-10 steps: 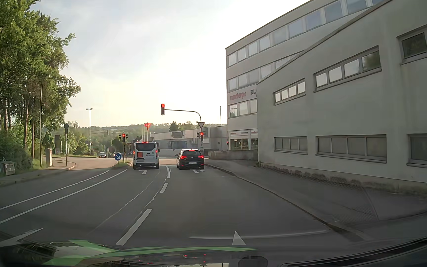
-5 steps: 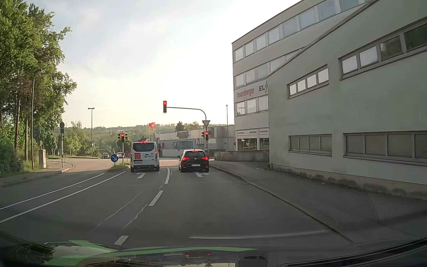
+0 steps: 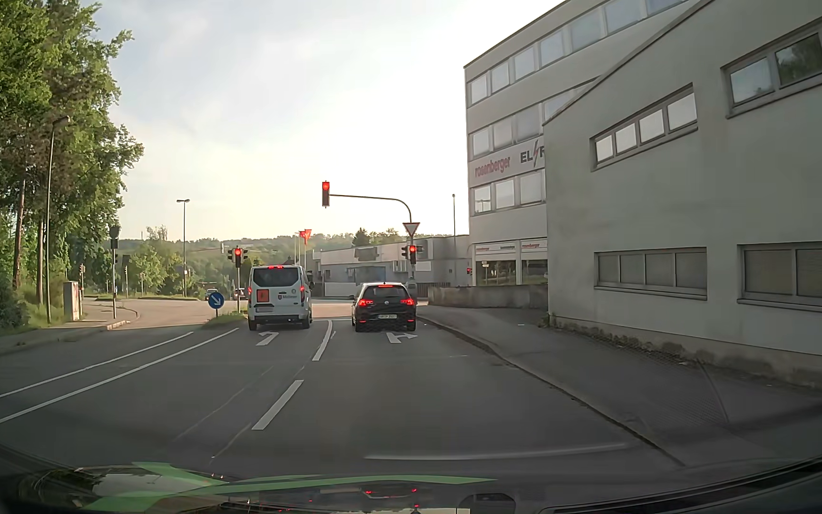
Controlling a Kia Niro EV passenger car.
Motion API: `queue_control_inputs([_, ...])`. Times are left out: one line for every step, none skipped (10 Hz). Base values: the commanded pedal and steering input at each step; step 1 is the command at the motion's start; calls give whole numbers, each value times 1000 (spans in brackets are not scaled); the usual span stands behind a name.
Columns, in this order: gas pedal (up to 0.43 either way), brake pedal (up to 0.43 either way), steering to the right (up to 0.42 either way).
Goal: Follow the waypoints while adhering to traffic rules and regulations
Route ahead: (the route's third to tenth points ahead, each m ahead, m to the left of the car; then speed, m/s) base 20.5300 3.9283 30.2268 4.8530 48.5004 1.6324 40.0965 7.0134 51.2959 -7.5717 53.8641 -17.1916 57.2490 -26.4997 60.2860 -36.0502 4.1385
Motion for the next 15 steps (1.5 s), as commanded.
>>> queue_control_inputs([0, 122, -56])
queue_control_inputs([0, 122, -56])
queue_control_inputs([0, 128, -56])
queue_control_inputs([0, 128, -56])
queue_control_inputs([0, 134, -56])
queue_control_inputs([0, 128, -56])
queue_control_inputs([0, 134, -56])
queue_control_inputs([0, 134, -56])
queue_control_inputs([0, 134, -56])
queue_control_inputs([0, 134, -56])
queue_control_inputs([0, 134, -56])
queue_control_inputs([0, 140, -56])
queue_control_inputs([0, 146, -55])
queue_control_inputs([0, 152, -55])
queue_control_inputs([0, 159, -55])
